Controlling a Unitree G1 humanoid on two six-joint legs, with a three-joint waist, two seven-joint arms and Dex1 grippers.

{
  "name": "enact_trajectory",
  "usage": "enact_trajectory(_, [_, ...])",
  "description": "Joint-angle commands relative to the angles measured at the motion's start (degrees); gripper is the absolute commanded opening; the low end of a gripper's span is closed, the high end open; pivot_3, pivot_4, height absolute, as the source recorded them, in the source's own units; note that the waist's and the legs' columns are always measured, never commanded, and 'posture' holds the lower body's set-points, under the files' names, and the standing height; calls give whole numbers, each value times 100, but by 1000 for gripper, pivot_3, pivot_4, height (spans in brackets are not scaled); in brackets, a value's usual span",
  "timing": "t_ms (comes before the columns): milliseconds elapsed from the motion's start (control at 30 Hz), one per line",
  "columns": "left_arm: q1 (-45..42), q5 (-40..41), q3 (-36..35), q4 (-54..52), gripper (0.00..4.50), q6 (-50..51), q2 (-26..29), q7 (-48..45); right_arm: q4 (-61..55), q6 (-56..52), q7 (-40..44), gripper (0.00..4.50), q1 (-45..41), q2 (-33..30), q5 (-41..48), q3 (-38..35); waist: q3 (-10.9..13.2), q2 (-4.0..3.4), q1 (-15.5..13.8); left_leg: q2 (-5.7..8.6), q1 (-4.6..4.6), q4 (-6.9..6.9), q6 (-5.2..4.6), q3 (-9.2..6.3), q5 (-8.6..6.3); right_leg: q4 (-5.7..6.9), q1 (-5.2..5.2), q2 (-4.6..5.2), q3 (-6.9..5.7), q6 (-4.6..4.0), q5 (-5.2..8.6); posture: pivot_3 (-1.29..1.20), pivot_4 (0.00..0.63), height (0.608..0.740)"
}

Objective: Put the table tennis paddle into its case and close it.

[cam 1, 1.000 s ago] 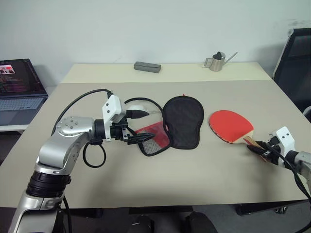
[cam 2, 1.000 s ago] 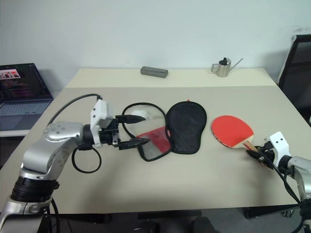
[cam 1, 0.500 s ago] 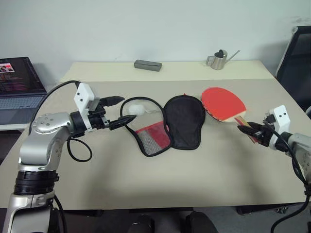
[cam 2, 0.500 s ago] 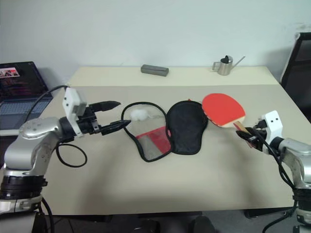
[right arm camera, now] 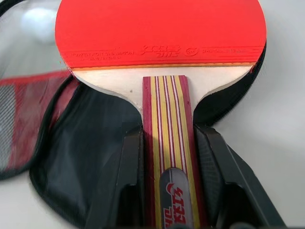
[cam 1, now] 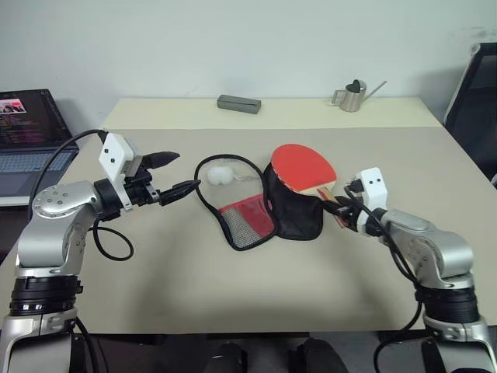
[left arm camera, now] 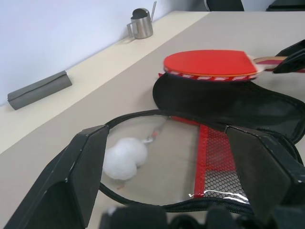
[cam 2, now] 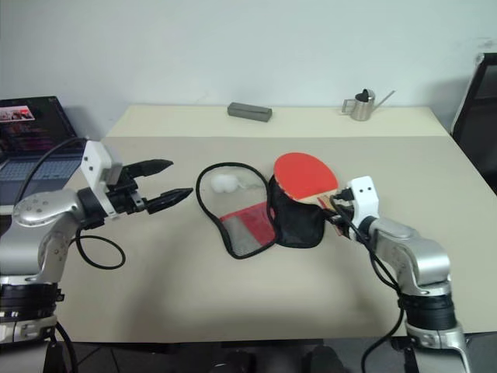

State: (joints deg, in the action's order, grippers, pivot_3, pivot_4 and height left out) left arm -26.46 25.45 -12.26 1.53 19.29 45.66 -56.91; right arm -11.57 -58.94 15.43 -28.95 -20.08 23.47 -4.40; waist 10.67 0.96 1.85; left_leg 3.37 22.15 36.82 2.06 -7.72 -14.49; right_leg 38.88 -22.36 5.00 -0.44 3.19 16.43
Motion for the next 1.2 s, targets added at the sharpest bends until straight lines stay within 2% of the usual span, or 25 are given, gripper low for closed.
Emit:
enact_trajectory(33, [28, 14, -174, -147, 4281, -131, 76, 35, 132, 194, -473, 1132, -310, 363, -234, -7, 0, 0, 3, -1, -1, -1, 1, 0, 0, 1, -1, 0, 0, 0, 0, 0, 150, 740])
enact_trajectory(267, [62, 20, -158, -191, 4281, -163, 48, 59, 393, 353, -724, 1132, -434, 784, -578, 209, 0, -1, 8, -1, 0, -6, 0, 3, 0, 1, -6, -1, 4, 0, 0, 0, 150, 740])
enact_trajectory(667, [24, -12, -63, -185, 4281, -221, -17, 61, 636, 634, -710, 1132, -420, 798, -1001, 412, 0, -1, 17, -1, 0, -7, -1, 3, 0, 2, -7, -2, 3, 0, 0, 0, 150, 740])
enact_trajectory(1200, [0, -52, 44, -181, 4281, -280, -108, 51, 294, 37, -865, 1132, -531, 1078, -906, 370, 0, -1, 24, -2, 0, -7, -1, 3, 0, 3, -8, -2, 3, 0, 0, 0, 150, 740])
